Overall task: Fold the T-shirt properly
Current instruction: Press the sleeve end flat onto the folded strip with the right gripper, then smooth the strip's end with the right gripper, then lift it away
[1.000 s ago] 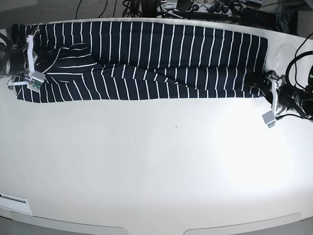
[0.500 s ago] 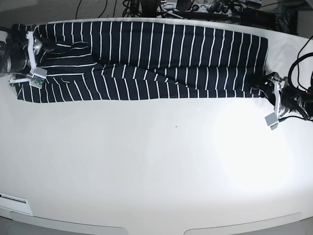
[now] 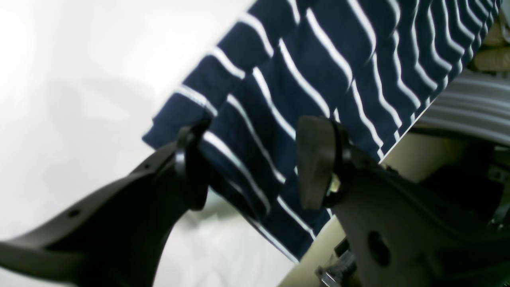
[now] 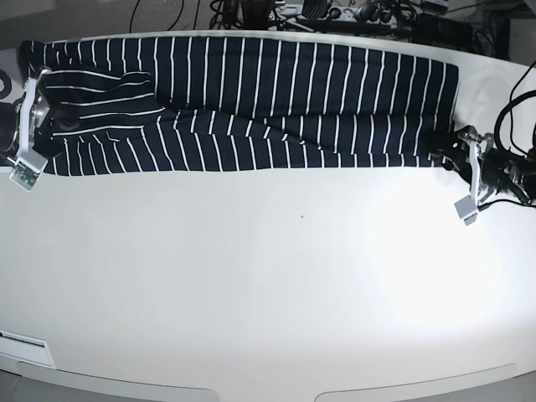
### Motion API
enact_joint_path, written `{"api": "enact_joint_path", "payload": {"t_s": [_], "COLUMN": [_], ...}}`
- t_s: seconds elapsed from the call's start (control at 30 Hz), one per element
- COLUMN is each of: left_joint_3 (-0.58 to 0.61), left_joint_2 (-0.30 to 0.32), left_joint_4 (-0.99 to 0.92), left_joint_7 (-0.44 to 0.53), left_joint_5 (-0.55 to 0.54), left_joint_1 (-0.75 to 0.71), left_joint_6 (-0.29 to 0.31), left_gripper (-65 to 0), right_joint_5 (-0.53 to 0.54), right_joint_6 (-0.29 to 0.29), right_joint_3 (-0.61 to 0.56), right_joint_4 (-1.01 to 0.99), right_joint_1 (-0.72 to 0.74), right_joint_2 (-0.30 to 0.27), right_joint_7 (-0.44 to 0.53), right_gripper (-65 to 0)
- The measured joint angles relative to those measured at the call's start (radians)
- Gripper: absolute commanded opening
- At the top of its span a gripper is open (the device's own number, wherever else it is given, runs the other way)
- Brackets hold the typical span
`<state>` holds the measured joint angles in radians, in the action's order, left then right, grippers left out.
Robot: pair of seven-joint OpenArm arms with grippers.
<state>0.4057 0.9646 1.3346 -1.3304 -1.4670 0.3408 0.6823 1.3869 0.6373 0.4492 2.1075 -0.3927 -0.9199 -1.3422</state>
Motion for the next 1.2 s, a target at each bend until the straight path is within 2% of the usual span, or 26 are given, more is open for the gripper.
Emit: {"api": "enact_joint_path", "payload": {"t_s": [0.1,0.17,0.23,0.33,0.4,0.57,0.8,0.9,1.03,1.2], "left_joint_3": [0.0,0.0,0.0,0.0,0.0,-0.043,-0.238,-0.344,-0.436,-0.459], "left_joint_2": [0.0,0.0,0.0,0.0,0.0,-0.001,-0.031,-0.026,-0.023,-0.026], "left_joint_4": [0.0,0.0,0.0,0.0,0.0,0.0,0.0,0.0,-0.007,-0.007], "left_joint_7": [0.019,0.019,0.02,0.021,0.021,0.03,0.055,0.054,0.048,0.05], "left_joint_5": [0.0,0.0,0.0,0.0,0.0,0.0,0.0,0.0,0.001,0.021], "left_joint_1": [0.0,0.0,0.0,0.0,0.0,0.006,0.065,0.067,0.067,0.066], "left_joint_6": [0.0,0.0,0.0,0.0,0.0,0.0,-0.002,-0.002,-0.037,-0.046], "left_gripper": [-29.4,-29.4,-29.4,-29.4,-29.4,-29.4,-29.4,-29.4,-29.4,-29.4], "right_joint_5": [-0.028,-0.08,-0.177,-0.338,-0.406,-0.404,-0.619,-0.678,-0.818,-0.89], "right_joint_6": [0.031,0.057,0.059,0.06,0.056,0.056,0.063,0.051,-0.158,-0.437], "right_joint_3": [-0.002,-0.002,-0.002,-0.002,-0.002,-0.017,-0.1,-0.121,-0.126,-0.126], "right_joint_4": [-0.051,-0.101,-0.161,-0.259,-0.331,-0.435,-0.435,-0.435,-0.439,-0.439], "right_joint_1": [0.0,-0.003,-0.003,0.0,0.0,0.0,0.023,0.059,0.131,0.149], "right_joint_2": [0.132,0.213,0.282,0.343,0.364,0.396,0.397,0.397,0.404,0.403], "right_joint_7": [0.013,0.022,0.089,0.179,0.22,0.267,0.494,0.52,0.518,0.503], "right_gripper": [-65.0,-65.0,-65.0,-65.0,-65.0,-65.0,-65.0,-65.0,-65.0,-65.0]}}
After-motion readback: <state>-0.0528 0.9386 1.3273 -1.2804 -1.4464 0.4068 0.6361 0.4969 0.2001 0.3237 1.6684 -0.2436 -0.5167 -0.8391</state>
